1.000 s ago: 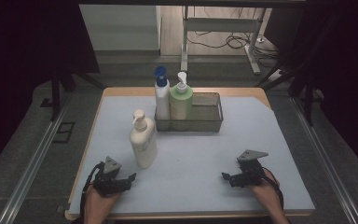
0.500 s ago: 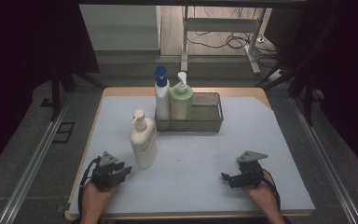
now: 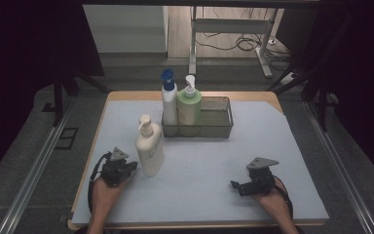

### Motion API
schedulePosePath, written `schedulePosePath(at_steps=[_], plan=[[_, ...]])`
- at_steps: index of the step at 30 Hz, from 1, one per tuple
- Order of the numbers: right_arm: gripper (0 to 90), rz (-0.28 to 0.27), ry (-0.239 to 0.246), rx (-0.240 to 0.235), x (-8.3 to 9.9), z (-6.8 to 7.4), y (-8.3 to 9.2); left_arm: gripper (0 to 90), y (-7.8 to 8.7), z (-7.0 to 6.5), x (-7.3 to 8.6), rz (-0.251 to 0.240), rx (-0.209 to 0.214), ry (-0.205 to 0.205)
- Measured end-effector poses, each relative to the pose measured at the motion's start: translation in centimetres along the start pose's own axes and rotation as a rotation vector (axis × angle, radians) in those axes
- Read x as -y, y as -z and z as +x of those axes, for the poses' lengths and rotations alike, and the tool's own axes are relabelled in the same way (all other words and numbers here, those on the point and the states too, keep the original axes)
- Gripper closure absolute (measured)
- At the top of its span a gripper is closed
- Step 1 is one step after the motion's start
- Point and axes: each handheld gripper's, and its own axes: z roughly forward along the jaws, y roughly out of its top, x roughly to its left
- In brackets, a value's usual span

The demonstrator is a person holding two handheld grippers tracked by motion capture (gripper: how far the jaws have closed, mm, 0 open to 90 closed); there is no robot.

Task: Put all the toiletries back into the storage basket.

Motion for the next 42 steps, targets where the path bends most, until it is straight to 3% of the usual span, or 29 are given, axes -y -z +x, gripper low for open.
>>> schedulePosePath(at_steps=[5, 7, 12, 38, 42], plan=[[3.7, -0.001, -0.002, 0.008, 0.0, 0.1, -0.1, 89.6, -0.6, -0.4, -0.5, -0.008, 0.033, -0.004], [3.6, 0.0, -0.003, 0.008, 0.0, 0.2, -0.1, 89.6, -0.7, -0.6, -0.6, -0.005, 0.017, -0.01], [3.5, 0.0, -0.006, 0.007, 0.0, 0.2, -0.1, 89.6, -0.9, -1.0, -0.5, -0.01, 0.045, 0.007], [3.4, 0.0, -0.003, 0.011, 0.0, 0.2, -0.1, 89.5, -2.8, -6.3, -2.0, 0.017, 0.17, -0.117], [3.4, 0.0, -0.003, 0.011, 0.0, 0.2, -0.1, 89.5, -3.3, -6.8, -2.3, 0.019, 0.169, -0.133]])
